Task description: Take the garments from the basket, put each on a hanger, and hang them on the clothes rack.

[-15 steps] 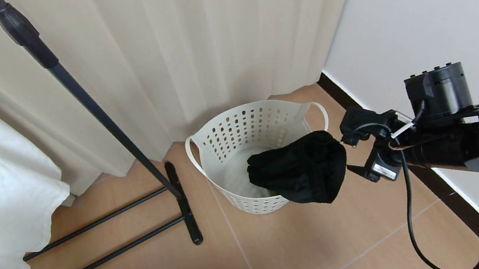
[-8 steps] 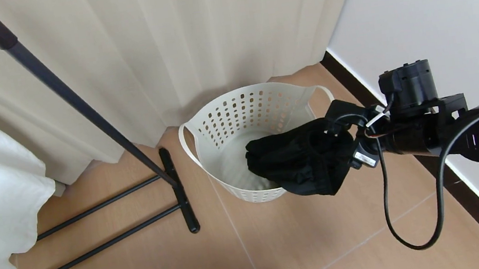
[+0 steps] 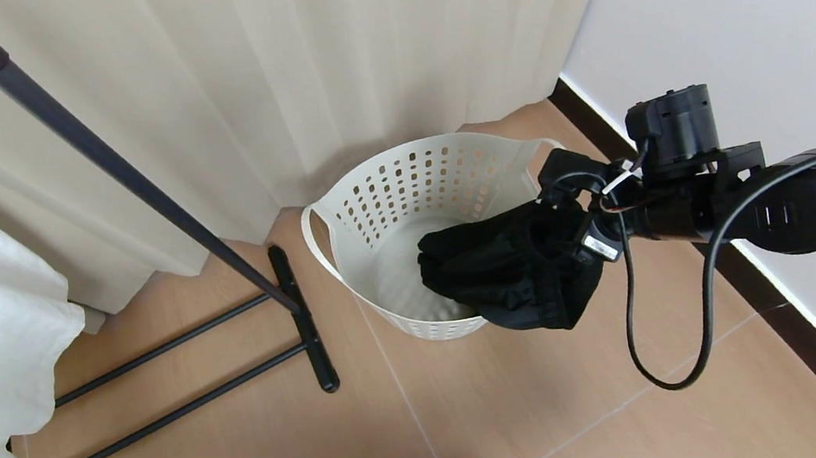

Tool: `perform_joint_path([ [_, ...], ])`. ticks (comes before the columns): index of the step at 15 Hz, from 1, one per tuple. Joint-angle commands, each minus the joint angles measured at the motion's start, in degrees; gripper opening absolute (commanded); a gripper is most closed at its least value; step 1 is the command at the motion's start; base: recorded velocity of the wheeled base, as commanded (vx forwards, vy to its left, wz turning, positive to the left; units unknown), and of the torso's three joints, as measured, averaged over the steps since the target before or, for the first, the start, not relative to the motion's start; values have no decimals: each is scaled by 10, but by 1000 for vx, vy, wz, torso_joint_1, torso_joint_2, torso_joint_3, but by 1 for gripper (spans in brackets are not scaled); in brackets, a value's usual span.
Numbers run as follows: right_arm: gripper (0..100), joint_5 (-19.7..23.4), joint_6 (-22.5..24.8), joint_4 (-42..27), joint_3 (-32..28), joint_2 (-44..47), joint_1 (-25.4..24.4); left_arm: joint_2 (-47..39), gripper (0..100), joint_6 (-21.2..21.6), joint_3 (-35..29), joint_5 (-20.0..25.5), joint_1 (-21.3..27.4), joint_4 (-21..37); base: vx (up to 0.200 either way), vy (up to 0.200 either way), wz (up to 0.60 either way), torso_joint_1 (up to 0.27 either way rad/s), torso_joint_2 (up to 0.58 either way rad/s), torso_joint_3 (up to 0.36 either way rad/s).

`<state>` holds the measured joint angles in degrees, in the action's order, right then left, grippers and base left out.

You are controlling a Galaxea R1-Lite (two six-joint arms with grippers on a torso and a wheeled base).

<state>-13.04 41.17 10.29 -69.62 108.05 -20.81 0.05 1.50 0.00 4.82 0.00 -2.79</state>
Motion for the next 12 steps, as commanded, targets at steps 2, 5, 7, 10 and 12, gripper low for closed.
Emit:
perform_joint_path([
  [2,100,5,0,0,-29,30,0,0,100,0,0,0,0,0,0,0,0,0,0,0],
  [5,100,6,-2,0,-48,52,2,0,100,0,0,0,0,0,0,0,0,0,0,0],
  [7,100,6,-2,0,-58,61,6,0,100,0,0,0,0,0,0,0,0,0,0,0],
  [10,100,10,-2,0,-70,73,11,0,100,0,0,0,0,0,0,0,0,0,0,0],
  [12,100,13,-3,0,-73,74,12,0,100,0,0,0,0,0,0,0,0,0,0,0],
])
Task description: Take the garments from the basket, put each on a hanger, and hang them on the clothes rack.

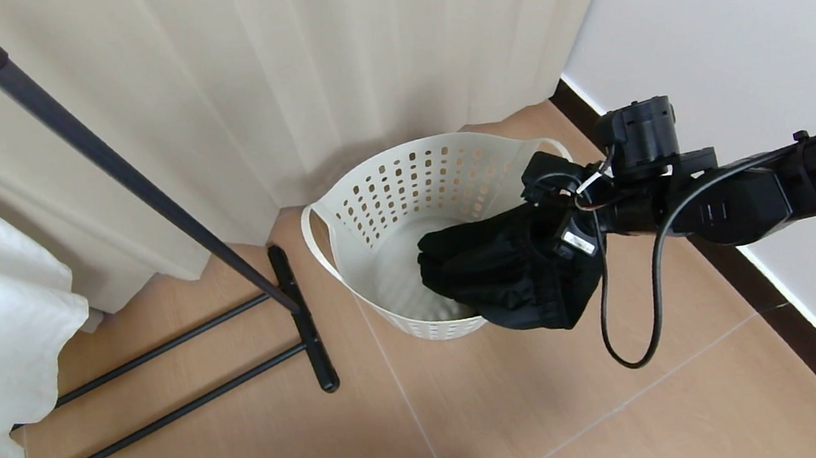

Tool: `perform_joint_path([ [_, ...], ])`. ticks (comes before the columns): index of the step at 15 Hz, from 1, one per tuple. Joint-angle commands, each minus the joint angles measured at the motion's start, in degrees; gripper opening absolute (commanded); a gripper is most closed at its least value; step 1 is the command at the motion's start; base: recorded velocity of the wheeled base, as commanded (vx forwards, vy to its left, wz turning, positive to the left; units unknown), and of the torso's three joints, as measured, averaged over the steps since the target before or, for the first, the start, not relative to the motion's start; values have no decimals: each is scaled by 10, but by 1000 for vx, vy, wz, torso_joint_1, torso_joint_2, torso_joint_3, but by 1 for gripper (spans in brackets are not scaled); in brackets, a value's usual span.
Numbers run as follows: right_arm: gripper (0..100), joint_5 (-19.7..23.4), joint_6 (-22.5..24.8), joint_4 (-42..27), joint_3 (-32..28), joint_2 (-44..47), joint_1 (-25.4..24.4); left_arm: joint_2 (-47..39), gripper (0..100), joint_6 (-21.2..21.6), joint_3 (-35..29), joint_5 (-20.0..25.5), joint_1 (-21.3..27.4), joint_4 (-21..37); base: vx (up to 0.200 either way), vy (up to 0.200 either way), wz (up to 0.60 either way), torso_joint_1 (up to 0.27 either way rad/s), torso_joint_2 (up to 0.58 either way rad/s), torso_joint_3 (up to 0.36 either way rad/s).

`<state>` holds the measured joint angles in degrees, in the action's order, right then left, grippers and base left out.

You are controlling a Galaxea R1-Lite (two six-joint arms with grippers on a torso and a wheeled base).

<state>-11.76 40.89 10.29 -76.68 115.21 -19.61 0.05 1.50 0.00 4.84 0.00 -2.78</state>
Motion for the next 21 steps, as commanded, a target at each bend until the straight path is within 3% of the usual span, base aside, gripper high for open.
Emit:
perform_joint_path([
  [1,100,0,0,0,-2,4,1,0,100,0,0,0,0,0,0,0,0,0,0,0],
  [2,0,2,-1,0,-1,3,1,0,100,0,0,0,0,0,0,0,0,0,0,0],
  [5,0,23,-43,0,3,1,1,0,100,0,0,0,0,0,0,0,0,0,0,0],
  [7,0,40,-99,1,30,-26,1,0,100,0,0,0,0,0,0,0,0,0,0,0],
  [8,0,65,-148,0,75,-86,0,0,100,0,0,0,0,0,0,0,0,0,0,0],
  [9,0,65,-148,0,75,-86,0,0,100,0,0,0,0,0,0,0,0,0,0,0],
  [10,0,90,-221,0,154,-196,-7,0,100,0,0,0,0,0,0,0,0,0,0,0],
  [11,0,92,-231,0,165,-213,-11,0,100,0,0,0,0,0,0,0,0,0,0,0],
  [12,0,95,-282,0,206,-304,-42,0,100,0,0,-1,0,0,0,0,0,0,0,0],
  [14,0,94,-332,0,226,-389,-76,0,100,-1,0,-2,0,0,0,0,0,0,0,0],
  [17,0,90,-386,1,254,-489,-140,0,100,0,0,-1,0,0,0,0,0,0,0,0],
  [21,0,94,-402,43,309,-535,-144,0,100,1,0,1,0,0,0,0,0,0,0,0],
])
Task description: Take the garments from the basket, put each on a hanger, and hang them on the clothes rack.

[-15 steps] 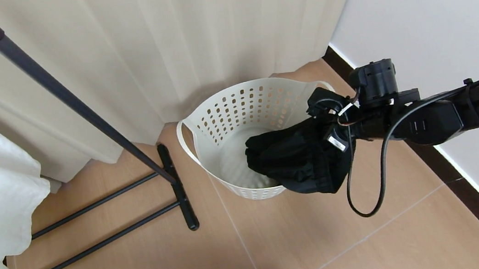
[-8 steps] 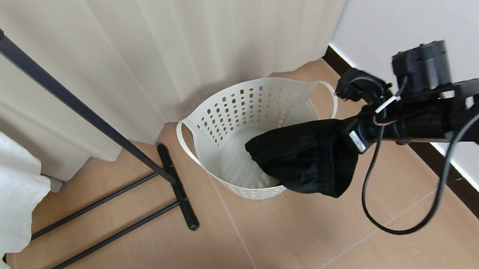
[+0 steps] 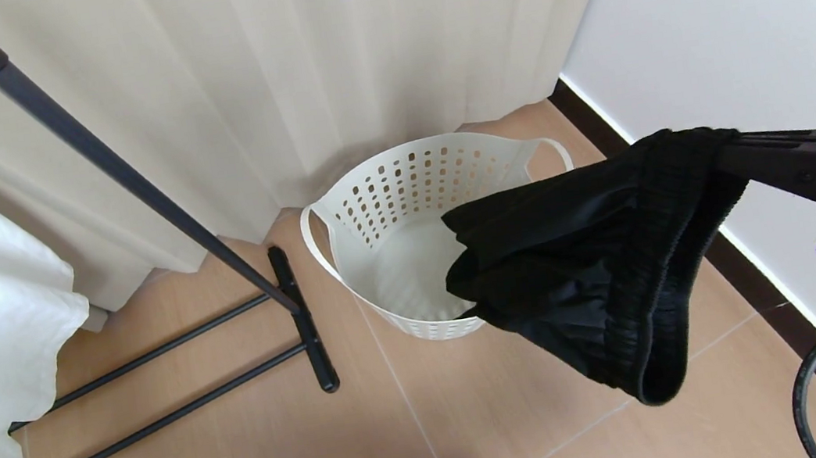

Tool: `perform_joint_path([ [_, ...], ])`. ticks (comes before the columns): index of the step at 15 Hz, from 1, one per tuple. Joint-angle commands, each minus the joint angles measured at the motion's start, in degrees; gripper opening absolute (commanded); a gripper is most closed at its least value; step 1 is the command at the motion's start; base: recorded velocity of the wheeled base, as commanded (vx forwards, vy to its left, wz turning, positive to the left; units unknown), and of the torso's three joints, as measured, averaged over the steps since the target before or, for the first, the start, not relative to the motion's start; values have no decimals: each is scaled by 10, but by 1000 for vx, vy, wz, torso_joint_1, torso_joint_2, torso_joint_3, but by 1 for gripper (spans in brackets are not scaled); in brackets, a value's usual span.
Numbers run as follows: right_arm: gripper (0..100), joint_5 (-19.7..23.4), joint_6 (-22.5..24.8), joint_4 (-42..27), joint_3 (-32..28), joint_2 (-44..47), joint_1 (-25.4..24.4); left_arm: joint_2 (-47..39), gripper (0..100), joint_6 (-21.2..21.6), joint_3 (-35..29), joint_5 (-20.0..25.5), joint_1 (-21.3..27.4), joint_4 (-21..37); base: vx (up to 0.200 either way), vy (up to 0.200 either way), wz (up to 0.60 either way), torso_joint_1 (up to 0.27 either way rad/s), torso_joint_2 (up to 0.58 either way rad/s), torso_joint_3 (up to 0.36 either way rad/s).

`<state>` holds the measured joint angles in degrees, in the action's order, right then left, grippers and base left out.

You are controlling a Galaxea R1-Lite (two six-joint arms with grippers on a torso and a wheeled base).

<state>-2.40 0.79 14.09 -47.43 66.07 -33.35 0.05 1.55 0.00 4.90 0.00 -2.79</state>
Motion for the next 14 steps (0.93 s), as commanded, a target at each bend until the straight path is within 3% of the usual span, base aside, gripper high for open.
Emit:
perform_joint_path([
  [1,0,0,0,9,22,-44,-7,0,100,0,0,0,0,0,0,0,0,0,0,0],
  [10,0,1,4,11,23,-24,-7,0,100,0,0,0,0,0,0,0,0,2,1,159],
  [14,0,1,4,11,23,-25,-7,0,100,0,0,0,1,0,0,0,0,4,-311,-106],
])
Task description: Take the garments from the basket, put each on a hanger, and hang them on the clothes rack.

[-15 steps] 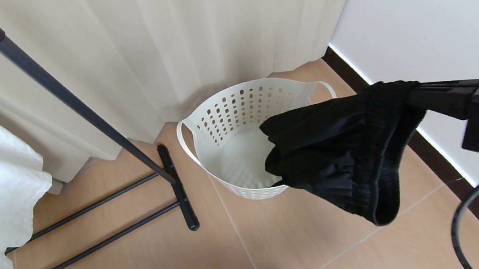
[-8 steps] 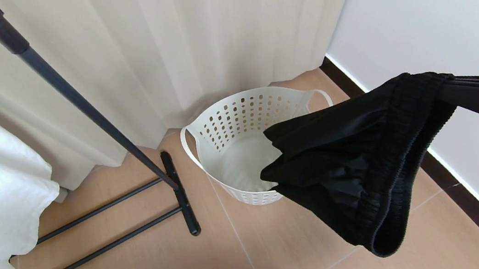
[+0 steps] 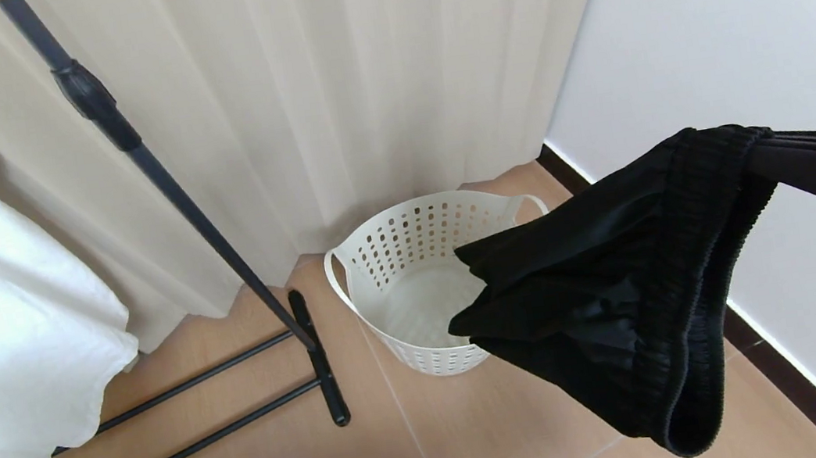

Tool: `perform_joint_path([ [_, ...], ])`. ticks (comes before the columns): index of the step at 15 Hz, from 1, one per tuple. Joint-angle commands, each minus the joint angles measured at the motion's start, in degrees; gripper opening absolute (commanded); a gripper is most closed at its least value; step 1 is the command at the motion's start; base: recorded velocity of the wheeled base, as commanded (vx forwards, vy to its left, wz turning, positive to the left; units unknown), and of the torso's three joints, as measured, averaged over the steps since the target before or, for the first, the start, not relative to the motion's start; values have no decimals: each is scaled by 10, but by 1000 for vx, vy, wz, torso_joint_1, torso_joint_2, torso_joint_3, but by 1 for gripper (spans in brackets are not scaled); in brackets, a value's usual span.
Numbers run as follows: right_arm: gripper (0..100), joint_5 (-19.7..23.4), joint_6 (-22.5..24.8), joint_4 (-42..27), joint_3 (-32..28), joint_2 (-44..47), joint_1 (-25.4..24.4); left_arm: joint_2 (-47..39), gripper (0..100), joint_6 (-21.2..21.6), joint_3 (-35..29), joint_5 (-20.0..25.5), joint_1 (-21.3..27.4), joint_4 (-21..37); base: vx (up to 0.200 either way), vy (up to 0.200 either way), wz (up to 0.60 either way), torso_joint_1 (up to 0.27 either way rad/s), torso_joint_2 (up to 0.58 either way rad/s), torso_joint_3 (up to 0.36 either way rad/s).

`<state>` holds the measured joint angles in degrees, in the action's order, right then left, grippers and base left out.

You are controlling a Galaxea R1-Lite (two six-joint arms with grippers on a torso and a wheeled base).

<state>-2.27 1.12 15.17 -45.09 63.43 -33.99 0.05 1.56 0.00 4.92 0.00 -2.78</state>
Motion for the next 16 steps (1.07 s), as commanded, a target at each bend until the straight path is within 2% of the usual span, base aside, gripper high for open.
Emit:
perform_joint_path([
  [1,0,0,0,0,0,1,0,0,100,0,0,0,0,0,0,0,0,27,-417,-173],
  [8,0,-1,0,0,-1,-4,1,0,100,-1,0,0,0,0,0,0,0,78,-461,-177],
  [16,0,-2,1,0,0,-15,1,0,100,-2,0,0,0,0,0,0,0,154,-503,-154],
])
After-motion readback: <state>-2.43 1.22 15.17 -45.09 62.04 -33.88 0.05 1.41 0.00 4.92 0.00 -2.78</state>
